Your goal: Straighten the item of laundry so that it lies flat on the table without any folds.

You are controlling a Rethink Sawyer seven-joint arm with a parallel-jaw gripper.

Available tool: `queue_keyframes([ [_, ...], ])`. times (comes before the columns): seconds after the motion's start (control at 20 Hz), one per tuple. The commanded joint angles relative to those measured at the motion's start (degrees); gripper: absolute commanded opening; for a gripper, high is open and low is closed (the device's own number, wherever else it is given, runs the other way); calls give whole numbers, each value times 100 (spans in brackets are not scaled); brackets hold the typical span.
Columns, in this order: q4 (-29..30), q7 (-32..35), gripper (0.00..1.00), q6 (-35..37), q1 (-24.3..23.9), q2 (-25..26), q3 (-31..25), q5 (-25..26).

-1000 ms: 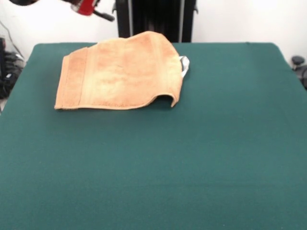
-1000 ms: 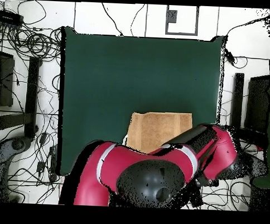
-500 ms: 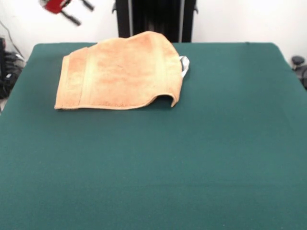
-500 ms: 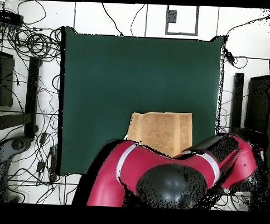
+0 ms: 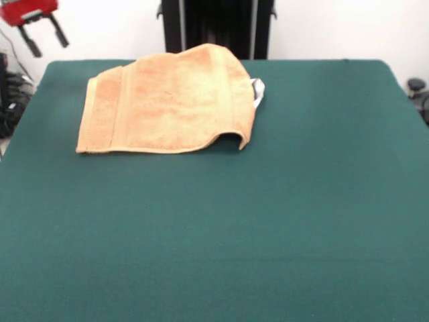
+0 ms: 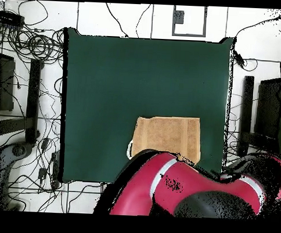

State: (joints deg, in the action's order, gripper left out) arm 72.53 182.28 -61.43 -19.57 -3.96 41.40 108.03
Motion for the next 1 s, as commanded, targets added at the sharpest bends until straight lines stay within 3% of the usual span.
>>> queue_keyframes([
  [0.05, 13, -1217, 100, 700, 171, 181, -1170, -508],
  [0.1, 51, -1401, 100, 754, 137, 111, -1220, -568],
  [0.3, 374, -3313, 100, 1084, -285, -456, -1662, -1288],
  [0.45, 314, -3581, 100, 841, -431, -370, -1867, -1292],
  [0.7, 209, -3287, 100, 668, -432, -198, -1890, -1203],
  [1.0, 185, -3185, 100, 518, -49, -467, -1680, -976],
])
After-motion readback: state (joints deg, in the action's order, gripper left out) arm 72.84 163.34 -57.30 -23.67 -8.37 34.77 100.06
